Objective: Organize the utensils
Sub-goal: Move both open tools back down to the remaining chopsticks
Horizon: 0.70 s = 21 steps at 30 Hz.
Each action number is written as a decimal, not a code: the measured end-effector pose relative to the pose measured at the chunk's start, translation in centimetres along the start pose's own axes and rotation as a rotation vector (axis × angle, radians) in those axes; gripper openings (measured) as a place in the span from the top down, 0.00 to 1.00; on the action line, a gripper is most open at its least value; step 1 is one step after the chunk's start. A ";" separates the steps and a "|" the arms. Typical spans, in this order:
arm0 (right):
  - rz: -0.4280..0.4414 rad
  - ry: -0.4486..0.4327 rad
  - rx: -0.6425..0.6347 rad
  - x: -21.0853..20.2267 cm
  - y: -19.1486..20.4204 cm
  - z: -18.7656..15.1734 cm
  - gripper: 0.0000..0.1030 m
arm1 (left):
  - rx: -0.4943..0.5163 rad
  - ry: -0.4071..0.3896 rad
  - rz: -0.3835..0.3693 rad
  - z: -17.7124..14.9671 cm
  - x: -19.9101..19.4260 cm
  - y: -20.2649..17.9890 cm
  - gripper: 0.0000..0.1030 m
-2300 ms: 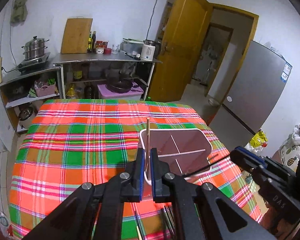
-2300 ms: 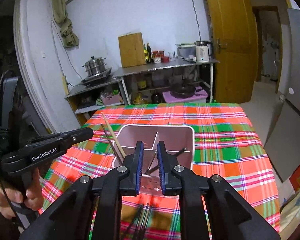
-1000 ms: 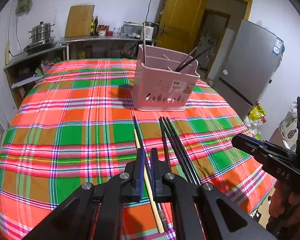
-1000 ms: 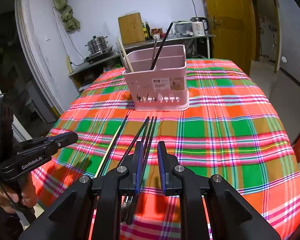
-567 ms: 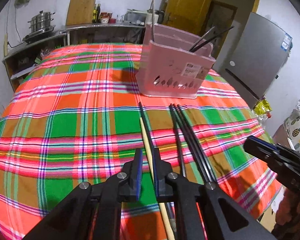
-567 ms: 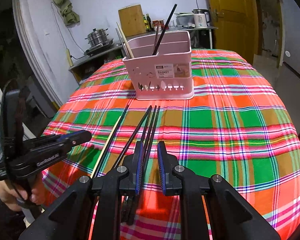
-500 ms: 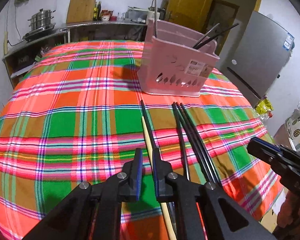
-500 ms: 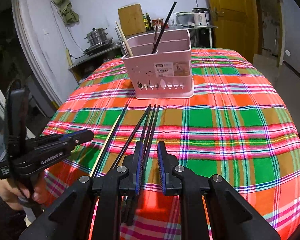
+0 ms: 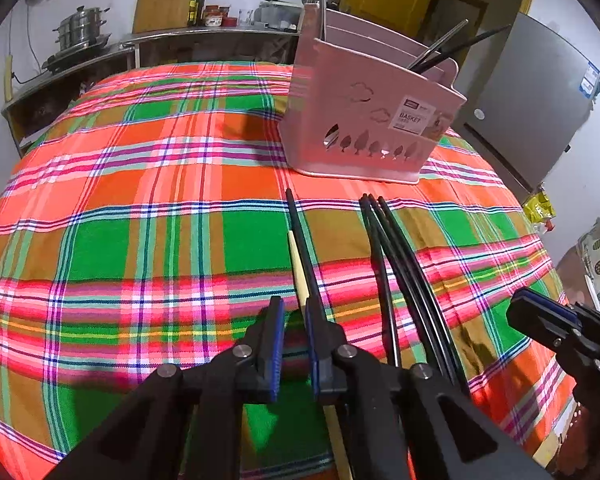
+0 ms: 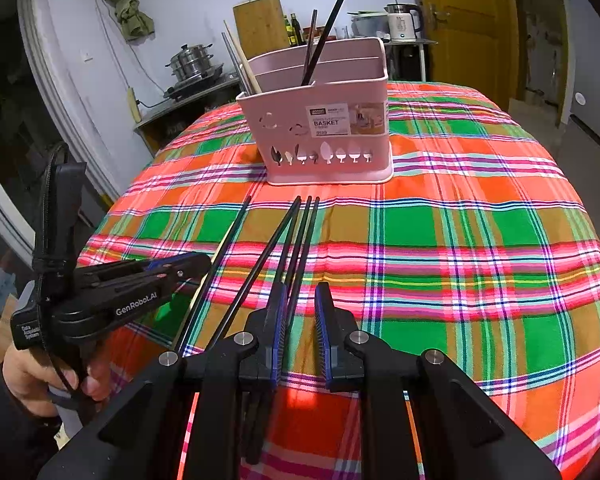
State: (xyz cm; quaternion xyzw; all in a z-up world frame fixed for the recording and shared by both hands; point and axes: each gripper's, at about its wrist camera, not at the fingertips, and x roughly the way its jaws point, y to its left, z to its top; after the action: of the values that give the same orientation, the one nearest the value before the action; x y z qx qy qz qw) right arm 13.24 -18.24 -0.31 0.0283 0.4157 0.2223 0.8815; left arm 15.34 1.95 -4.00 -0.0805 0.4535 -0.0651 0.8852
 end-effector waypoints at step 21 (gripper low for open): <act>0.001 0.016 0.006 2.2 -0.7 1.8 0.86 | -0.051 0.011 0.057 0.8 0.0 1.8 0.89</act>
State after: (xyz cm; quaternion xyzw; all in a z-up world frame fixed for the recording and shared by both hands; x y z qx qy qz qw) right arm 16.07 -17.74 -0.86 0.0292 0.4234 0.2216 0.8779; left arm 16.05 3.79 -3.91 -0.0900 0.4619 -0.0287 0.8819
